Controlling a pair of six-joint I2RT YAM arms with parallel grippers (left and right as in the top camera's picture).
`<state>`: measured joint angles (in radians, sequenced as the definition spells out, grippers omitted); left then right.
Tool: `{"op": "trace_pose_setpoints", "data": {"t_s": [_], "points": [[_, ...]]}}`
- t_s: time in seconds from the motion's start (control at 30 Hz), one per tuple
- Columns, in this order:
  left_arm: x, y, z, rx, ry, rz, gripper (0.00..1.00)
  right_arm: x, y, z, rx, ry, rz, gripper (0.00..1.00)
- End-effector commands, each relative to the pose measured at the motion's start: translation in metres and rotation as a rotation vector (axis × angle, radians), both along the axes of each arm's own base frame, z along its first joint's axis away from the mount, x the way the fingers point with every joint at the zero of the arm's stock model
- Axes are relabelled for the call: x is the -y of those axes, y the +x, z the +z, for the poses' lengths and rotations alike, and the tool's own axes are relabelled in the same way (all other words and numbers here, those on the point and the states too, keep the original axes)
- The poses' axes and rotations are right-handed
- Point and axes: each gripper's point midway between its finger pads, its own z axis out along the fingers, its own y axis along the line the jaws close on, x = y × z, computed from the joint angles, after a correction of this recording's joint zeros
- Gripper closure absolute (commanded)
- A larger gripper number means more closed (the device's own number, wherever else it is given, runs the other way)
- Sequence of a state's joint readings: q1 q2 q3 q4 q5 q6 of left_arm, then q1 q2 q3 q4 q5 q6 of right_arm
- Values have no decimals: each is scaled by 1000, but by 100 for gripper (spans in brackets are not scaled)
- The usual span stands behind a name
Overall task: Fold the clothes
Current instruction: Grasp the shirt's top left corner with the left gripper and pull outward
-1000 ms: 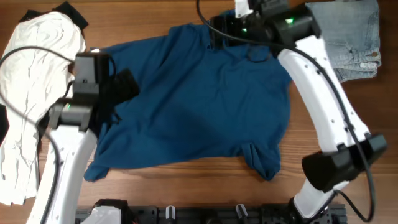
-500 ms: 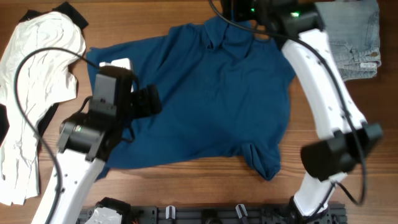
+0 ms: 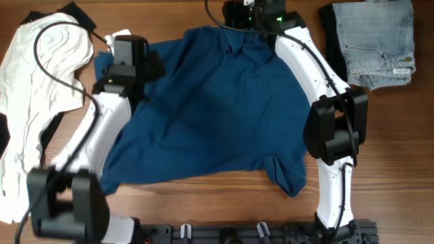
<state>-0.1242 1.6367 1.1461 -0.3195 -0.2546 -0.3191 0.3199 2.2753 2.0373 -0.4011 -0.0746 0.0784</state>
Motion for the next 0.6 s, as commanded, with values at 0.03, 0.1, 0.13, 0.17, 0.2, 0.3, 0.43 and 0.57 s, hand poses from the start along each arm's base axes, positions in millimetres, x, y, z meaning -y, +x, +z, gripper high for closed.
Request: {"op": "trace_pose_setpoints", "data": {"t_s": [0.03, 0.1, 0.13, 0.17, 0.2, 0.3, 0.43, 0.57], "points": [[-25, 37, -45, -35, -16, -97, 0, 0, 2, -13, -2, -49, 31, 7], [-39, 53, -57, -54, -40, -95, 0, 3, -1, -18, -18, -73, 39, 7], [-49, 65, -60, -55, -32, -96, 1, 4, -3, -21, -31, -80, 41, 6], [-56, 75, -59, -48, -22, -98, 1, 5, -4, -23, -40, -84, 41, 6], [-61, 83, -58, -45, -6, -105, 1, 6, -5, -24, -50, -87, 40, 6], [-77, 108, -45, -31, 84, -160, 1, 7, -9, -29, -70, -95, 42, 6], [-92, 124, -49, -37, 163, -213, 1, 8, -10, -30, -78, -94, 40, 6], [-110, 119, -77, -94, 162, -200, 5, 8, -10, -30, -77, -95, 40, 6]]}}
